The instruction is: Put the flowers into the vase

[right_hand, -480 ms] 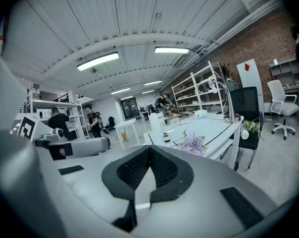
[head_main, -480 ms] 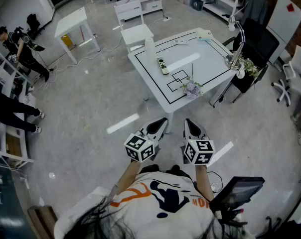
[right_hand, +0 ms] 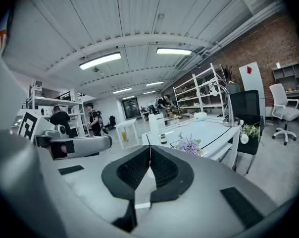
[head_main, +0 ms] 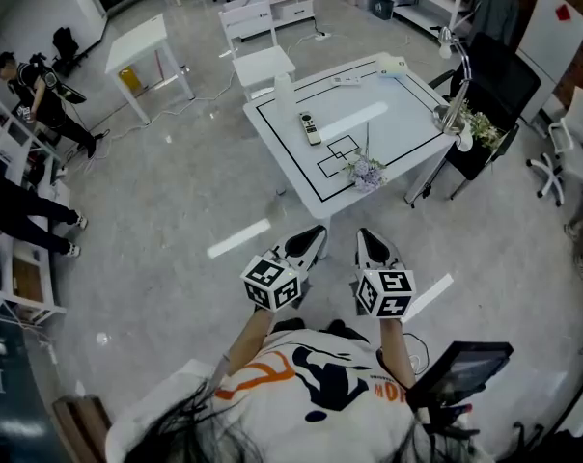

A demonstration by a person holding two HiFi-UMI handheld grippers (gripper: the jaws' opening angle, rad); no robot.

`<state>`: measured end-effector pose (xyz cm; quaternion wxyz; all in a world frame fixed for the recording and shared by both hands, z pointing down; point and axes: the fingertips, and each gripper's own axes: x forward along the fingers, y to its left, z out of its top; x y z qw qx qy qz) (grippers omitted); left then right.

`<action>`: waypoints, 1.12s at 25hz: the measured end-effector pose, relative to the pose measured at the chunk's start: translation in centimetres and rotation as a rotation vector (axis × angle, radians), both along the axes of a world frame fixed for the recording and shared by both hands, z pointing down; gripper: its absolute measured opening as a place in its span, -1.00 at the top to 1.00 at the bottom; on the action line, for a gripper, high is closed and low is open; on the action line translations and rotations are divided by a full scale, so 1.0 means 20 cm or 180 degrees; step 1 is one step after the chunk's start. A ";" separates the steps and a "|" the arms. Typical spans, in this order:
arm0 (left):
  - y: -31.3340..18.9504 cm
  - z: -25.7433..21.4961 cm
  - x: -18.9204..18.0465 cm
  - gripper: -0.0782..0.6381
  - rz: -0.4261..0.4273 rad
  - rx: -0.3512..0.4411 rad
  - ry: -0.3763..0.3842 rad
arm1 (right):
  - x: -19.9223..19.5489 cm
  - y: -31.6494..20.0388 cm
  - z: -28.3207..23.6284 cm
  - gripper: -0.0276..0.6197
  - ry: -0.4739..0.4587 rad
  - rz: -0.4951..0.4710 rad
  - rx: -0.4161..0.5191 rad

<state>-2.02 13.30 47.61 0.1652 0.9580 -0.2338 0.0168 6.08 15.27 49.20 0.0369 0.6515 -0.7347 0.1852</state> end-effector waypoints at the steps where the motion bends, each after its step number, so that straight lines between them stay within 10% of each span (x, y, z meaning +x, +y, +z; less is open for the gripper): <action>1: 0.00 0.00 0.02 0.75 0.0005 0.0004 -0.0004 | 0.02 0.00 0.00 0.87 0.0000 0.0002 -0.0004; 28: -0.14 0.20 0.30 0.75 -0.0042 -0.0173 -0.0149 | 0.32 -0.14 0.23 0.87 -0.0116 -0.0065 -0.0236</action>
